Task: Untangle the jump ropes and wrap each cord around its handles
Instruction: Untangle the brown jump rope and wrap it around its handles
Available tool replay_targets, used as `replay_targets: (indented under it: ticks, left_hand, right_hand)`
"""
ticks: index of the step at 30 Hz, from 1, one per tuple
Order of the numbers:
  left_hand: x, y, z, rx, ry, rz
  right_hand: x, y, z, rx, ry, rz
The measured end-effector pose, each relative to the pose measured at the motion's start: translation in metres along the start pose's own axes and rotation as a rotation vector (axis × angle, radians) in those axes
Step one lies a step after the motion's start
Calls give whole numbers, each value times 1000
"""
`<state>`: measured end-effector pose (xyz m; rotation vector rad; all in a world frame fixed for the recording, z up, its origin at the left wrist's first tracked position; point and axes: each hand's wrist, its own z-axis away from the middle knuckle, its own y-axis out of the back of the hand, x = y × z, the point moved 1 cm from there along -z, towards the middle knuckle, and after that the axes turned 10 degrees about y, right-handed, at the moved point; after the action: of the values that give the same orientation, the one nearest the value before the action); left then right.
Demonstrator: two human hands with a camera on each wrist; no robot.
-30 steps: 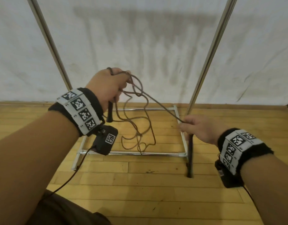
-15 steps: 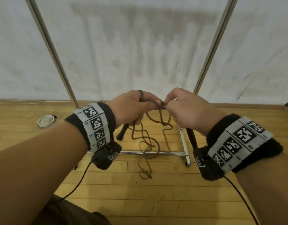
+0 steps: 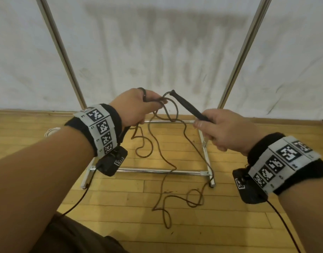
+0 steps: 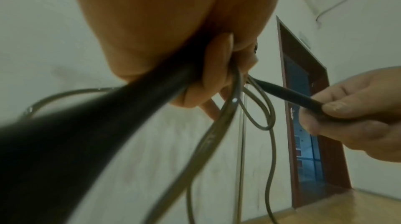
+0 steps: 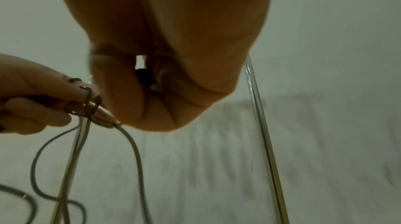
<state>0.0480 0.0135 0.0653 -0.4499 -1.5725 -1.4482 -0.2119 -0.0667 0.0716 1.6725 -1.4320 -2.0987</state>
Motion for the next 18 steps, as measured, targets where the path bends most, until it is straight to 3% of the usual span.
replay_targets:
  ticks: [3, 6, 12, 15, 18]
  left_hand:
    - [3, -11, 1, 27, 26, -72]
    - [5, -16, 2, 32, 41, -172]
    - [9, -14, 7, -143, 25, -205]
    - [14, -22, 13, -234, -38, -141]
    - [21, -31, 16, -255, -71, 31]
  right_hand:
    - [-21, 8, -4, -51, 99, 305]
    - [-31, 14, -2, -121, 83, 419]
    - [-35, 26, 4, -176, -28, 538]
    - [-38, 13, -2, -131, 2, 517]
    - [-31, -4, -10, -42, 12, 274]
